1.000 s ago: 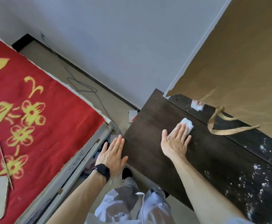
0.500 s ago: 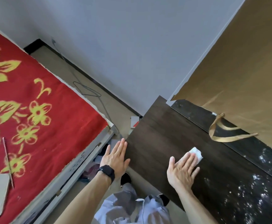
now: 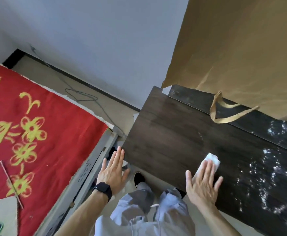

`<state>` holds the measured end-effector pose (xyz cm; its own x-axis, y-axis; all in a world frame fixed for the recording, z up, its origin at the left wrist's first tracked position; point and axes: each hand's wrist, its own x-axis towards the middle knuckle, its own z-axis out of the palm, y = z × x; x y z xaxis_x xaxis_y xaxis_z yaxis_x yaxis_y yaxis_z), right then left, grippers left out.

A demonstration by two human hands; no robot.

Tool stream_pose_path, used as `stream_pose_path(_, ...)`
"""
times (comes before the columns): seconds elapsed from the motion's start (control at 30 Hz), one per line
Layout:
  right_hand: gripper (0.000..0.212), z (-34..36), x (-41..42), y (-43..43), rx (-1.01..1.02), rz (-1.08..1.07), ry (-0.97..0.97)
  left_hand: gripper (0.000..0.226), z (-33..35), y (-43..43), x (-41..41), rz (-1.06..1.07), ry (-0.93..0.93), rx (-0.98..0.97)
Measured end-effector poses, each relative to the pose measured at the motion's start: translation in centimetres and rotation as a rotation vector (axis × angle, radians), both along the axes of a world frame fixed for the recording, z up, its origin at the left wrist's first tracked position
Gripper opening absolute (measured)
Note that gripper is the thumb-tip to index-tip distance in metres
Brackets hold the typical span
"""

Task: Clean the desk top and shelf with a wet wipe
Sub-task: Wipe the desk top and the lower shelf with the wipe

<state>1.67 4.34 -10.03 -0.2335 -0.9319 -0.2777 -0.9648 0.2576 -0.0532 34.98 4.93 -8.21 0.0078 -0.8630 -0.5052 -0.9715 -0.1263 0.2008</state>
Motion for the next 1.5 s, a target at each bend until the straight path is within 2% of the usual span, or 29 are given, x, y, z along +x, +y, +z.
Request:
stream_pose_path(0.07,0.084,0.2,2.4,-0.2,-0.001,0.051,-0.021,0.074,0.1,-0.2,-0.3,0.016,0.020,0.024)
stream_pose_path(0.17,0.077,0.1,10.3,-0.7,-0.023,0.426,-0.117,0.074,0.2,-0.2,-0.2,0.011,0.052,-0.002)
stream_pose_path(0.27,0.073,-0.8,18.1,-1.5,-0.046,0.765,-0.170,0.085,0.1,0.2,1.1,0.079,0.079,-0.021)
stream_pose_path(0.33,0.073,-1.2,21.3,-2.4,-0.031,0.864,-0.159,0.092,-0.3,0.4,2.4,0.199,0.091,-0.008)
stream_pose_path(0.4,0.072,-1.3,22.3,-3.0,-0.005,0.883,-0.137,0.089,-0.7,0.6,3.7,0.172,0.061,0.017)
stream_pose_path(0.5,0.066,-0.7,18.9,-2.3,0.020,0.764,-0.190,0.082,-0.4,-0.2,3.6,-0.005,-0.016,-0.030)
stream_pose_path(0.57,0.061,-0.4,14.0,-1.1,0.031,0.584,-0.182,0.066,0.2,-1.4,1.9,-0.090,-0.003,-0.112)
stream_pose_path(0.63,0.060,-0.3,7.7,0.9,0.051,0.366,-0.117,0.060,0.4,-2.4,-0.3,-0.191,0.006,-0.164)
stream_pose_path(0.7,0.064,0.1,2.1,3.0,0.058,0.166,-0.041,0.061,0.1,-3.0,-2.3,-0.246,0.015,-0.116)
stream_pose_path(0.77,0.071,0.4,-0.6,4.1,0.056,-0.002,-0.020,0.064,-0.3,-3.0,-3.9,-0.210,0.022,-0.047)
stream_pose_path(0.8,0.075,0.3,-0.5,4.0,0.043,-0.034,-0.032,0.067,-0.3,-3.1,-4.6,-0.177,0.018,-0.034)
stream_pose_path(0.87,0.077,0.2,2.0,2.7,-0.004,0.031,-0.075,0.071,-0.2,-3.4,-5.4,-0.131,0.026,-0.019)
stream_pose_path(1.0,0.070,-0.7,10.7,-2.7,-0.045,0.400,-0.196,0.066,-0.2,-3.6,-5.3,-0.147,0.020,-0.039)
stream_pose_path(1.1,0.064,-0.8,12.3,-7.8,-0.065,0.526,-0.230,0.067,-0.3,-4.0,-4.3,-0.218,-0.028,-0.050)
stream_pose_path(1.17,0.065,-1.6,8.6,-9.8,-0.077,0.408,-0.198,0.066,0.1,-4.7,-4.4,-0.236,-0.037,-0.042)
stream_pose_path(1.27,0.068,-2.1,-0.5,-9.5,-0.077,-0.022,-0.079,0.066,1.1,-5.2,-5.2,-0.239,-0.052,-0.035)
stream_pose_path(1.37,0.071,-1.2,-5.2,-9.2,-0.015,-0.347,-0.111,0.066,1.8,-6.3,-6.3,-0.257,-0.046,-0.043)
stream_pose_path(1.43,0.074,-0.5,-3.0,-10.1,-0.058,-0.409,-0.103,0.064,2.0,-8.0,-7.2,-0.301,-0.019,-0.045)
stream_pose_path(1.5,0.074,-0.6,1.5,-11.0,-0.108,-0.215,-0.114,0.063,2.2,-9.3,-8.1,-0.323,-0.019,-0.022)
